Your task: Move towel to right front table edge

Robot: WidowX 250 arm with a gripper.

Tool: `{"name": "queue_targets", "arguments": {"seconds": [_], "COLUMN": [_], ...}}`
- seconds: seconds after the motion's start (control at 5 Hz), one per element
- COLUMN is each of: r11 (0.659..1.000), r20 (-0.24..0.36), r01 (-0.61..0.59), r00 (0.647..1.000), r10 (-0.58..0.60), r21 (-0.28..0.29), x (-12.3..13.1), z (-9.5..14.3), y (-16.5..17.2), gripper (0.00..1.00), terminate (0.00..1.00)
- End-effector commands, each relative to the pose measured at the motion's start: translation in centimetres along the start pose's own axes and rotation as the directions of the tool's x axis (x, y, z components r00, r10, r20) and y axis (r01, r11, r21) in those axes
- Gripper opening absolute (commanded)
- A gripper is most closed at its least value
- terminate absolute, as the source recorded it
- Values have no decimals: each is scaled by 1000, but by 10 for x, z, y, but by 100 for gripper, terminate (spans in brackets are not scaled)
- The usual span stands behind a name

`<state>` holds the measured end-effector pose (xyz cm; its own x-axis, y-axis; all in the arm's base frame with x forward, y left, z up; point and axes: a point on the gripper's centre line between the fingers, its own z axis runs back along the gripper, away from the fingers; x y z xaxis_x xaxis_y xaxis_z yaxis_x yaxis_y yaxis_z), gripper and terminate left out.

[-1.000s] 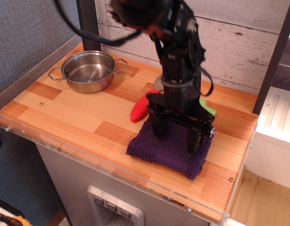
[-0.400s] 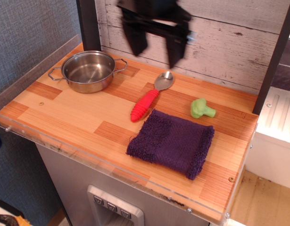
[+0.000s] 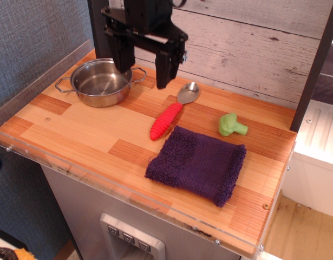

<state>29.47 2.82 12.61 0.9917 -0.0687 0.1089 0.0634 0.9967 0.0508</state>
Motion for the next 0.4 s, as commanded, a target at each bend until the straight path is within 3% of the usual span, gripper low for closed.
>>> {"name": "queue_targets", "arguments": {"seconds": [0.0,0.2], "r11": [1000,1000], "r20": [36,36], "r01": [-11,-11], "r00": [999,999], "r10": [10,10], "r21": [9,9], "x": [7,7], "z": [5,5], "y": [13,13], "gripper": [100,100], "terminate": [0,100]}}
